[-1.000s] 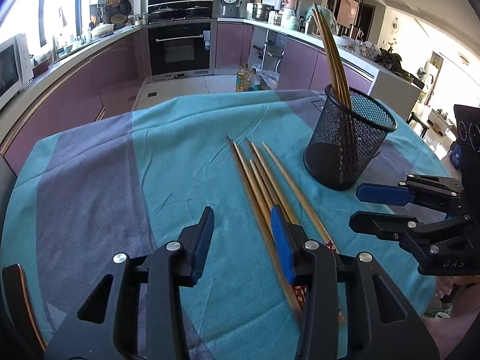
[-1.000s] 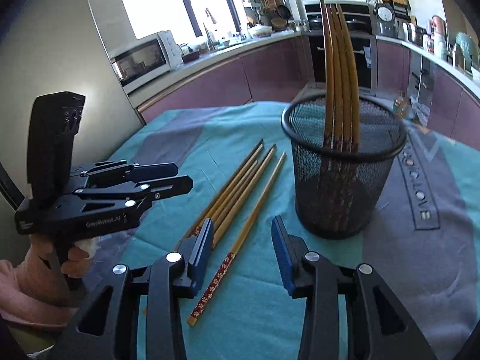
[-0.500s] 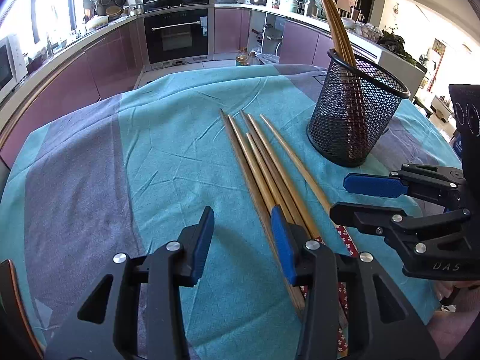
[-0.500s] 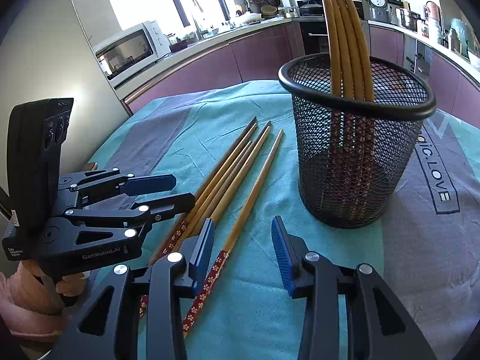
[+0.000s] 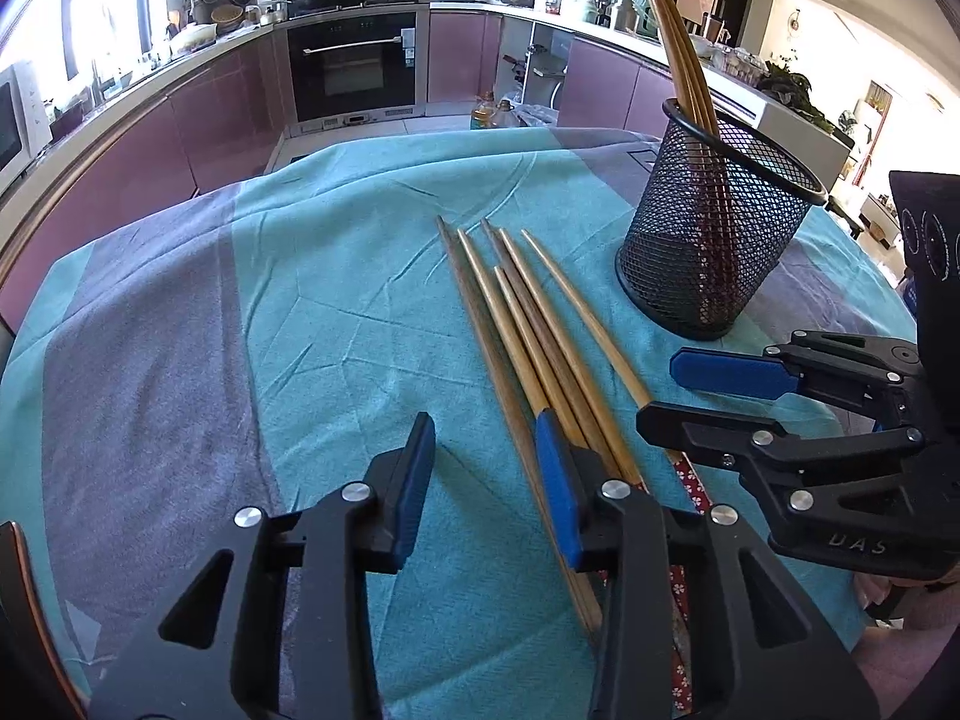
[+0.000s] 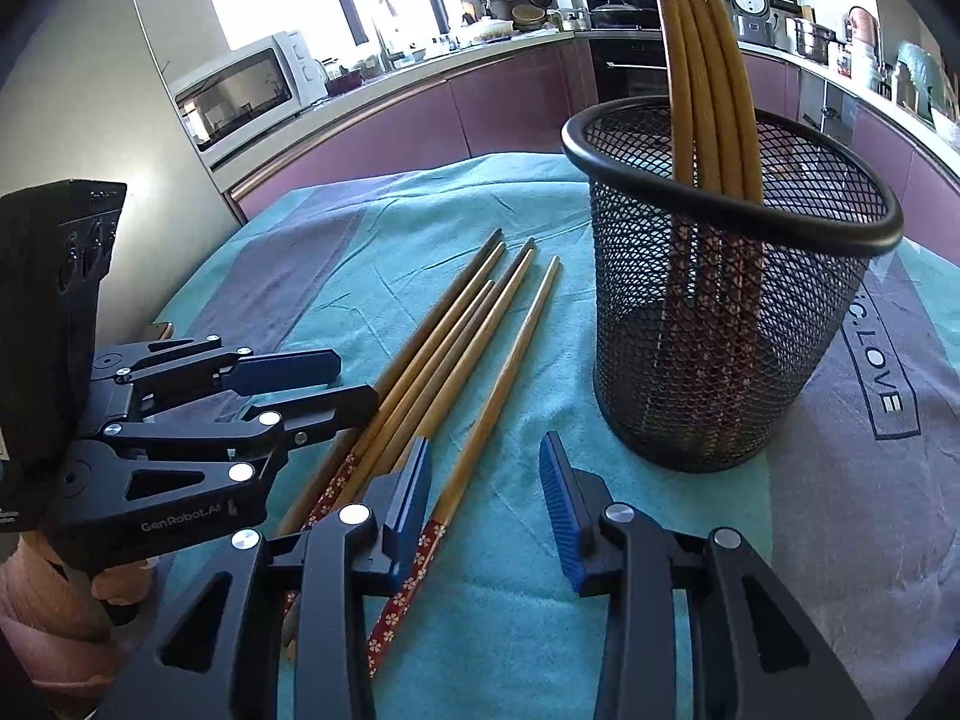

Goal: Organize utensils
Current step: 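Release the chopstick and return the right gripper to the chopstick row, then grasp a third chopstick with the right gripper and lift it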

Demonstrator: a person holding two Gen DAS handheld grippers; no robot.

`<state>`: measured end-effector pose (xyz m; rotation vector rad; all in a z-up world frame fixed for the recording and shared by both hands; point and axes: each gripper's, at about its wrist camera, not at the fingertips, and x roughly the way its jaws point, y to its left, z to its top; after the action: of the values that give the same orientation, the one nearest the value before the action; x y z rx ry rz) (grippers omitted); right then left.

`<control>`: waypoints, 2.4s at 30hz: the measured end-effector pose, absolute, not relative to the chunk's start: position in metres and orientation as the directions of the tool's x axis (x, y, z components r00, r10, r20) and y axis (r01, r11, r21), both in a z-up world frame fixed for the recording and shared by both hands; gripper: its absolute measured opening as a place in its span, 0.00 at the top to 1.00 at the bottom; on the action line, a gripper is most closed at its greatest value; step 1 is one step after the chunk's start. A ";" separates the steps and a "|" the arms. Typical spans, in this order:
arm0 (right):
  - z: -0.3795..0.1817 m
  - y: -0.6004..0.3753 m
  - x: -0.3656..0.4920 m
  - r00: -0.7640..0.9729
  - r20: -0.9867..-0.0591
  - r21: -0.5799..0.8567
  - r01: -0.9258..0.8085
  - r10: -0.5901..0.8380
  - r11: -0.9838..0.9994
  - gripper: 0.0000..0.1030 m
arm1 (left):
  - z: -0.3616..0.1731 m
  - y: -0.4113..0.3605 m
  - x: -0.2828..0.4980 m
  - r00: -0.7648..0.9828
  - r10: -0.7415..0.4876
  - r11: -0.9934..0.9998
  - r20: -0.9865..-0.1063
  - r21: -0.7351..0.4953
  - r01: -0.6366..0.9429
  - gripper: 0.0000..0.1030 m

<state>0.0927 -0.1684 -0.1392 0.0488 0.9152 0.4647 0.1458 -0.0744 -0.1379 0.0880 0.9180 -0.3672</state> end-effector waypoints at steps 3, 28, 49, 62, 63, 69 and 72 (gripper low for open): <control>-0.140 -0.166 0.095 0.521 -0.757 0.221 -0.362 0.394 0.905 0.69 | -0.139 -0.077 0.150 0.549 -0.264 0.936 -0.793 -0.072 0.345 0.68; -0.138 -0.187 0.095 0.538 -0.707 0.349 -0.299 0.459 0.888 0.94 | -0.137 -0.075 0.154 0.536 -0.308 0.939 -0.786 -0.161 0.304 0.92; -0.142 -0.160 0.098 0.485 -0.757 0.276 -0.370 0.438 0.887 0.92 | -0.146 -0.075 0.144 0.486 -0.346 0.914 -0.803 -0.170 0.369 0.92; -0.140 -0.163 0.106 0.489 -0.747 0.286 -0.374 0.450 0.882 0.94 | -0.146 -0.081 0.166 0.476 -0.356 0.914 -0.804 -0.194 0.356 0.91; -0.139 -0.164 0.105 0.492 -0.743 0.288 -0.376 0.453 0.881 0.94 | -0.146 -0.081 0.165 0.477 -0.357 0.915 -0.803 -0.197 0.352 0.92; -0.119 -0.173 0.090 0.530 -0.696 0.291 -0.407 0.484 0.866 0.94 | -0.137 -0.077 0.159 0.498 -0.367 0.914 -0.786 -0.204 0.352 0.92; -0.108 -0.179 0.084 0.549 -0.672 0.291 -0.420 0.496 0.860 0.94 | -0.126 -0.075 0.156 0.513 -0.381 0.909 -0.769 -0.211 0.359 0.92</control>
<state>0.0842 -0.1791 -0.1076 0.1002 0.8270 0.5433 0.1560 -0.0754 -0.1260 -0.0256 0.9310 -0.4446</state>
